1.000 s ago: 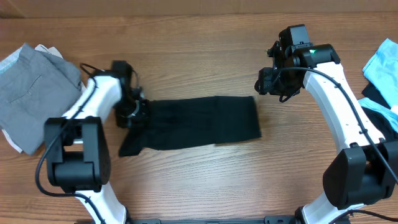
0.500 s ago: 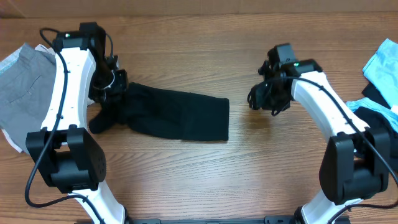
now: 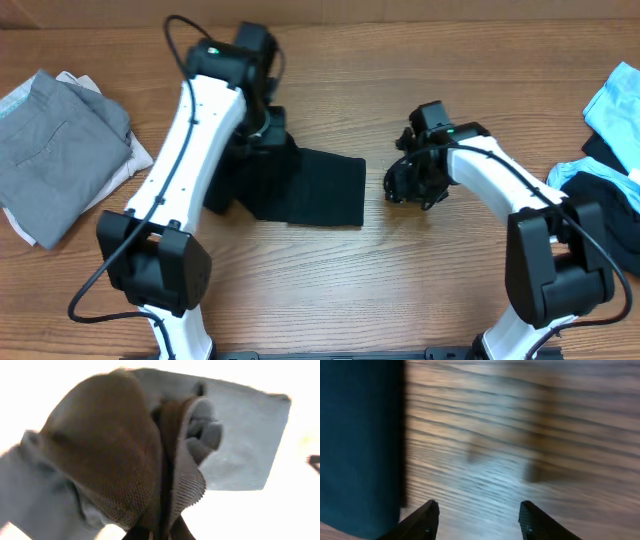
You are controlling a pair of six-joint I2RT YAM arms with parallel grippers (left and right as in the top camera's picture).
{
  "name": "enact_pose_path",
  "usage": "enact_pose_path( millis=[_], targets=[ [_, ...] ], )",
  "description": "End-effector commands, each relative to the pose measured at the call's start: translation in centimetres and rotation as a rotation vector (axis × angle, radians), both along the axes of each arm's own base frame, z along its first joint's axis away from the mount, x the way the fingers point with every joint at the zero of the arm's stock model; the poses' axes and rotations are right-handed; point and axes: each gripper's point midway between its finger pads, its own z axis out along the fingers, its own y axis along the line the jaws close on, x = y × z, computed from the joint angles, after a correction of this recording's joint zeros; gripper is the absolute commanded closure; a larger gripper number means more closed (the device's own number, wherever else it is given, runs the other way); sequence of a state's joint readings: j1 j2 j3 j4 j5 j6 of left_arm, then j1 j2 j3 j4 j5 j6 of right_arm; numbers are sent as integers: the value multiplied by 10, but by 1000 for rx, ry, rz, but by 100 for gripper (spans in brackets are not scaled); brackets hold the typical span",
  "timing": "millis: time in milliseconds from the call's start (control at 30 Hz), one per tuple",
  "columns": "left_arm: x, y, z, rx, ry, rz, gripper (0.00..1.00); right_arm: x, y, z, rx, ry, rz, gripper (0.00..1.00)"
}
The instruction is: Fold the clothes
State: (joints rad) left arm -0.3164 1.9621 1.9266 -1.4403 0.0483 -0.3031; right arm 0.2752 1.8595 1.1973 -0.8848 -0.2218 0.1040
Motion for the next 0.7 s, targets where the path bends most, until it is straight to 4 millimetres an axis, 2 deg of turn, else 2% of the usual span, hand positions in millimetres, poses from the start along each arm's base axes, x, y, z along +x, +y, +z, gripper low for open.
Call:
enact_pose_path(
  millis=[0, 167, 267, 467, 667],
  targets=[
    [6, -34, 9, -30, -67, 2, 96, -7, 18, -13, 6, 19, 54, 43],
    [1, -76, 11, -60, -117, -79, 96, -13, 26, -35, -8, 58, 83, 42],
    [-3, -92, 12, -71, -133, -116, 96, -13, 25, -37, -13, 63, 83, 42],
    [-8, -110, 1, -78, -114, -154, 95, -14, 25, -37, -17, 64, 82, 42],
    [-13, -121, -21, -96, -40, -173, 95, -14, 25, -37, -17, 63, 82, 42]
  ],
)
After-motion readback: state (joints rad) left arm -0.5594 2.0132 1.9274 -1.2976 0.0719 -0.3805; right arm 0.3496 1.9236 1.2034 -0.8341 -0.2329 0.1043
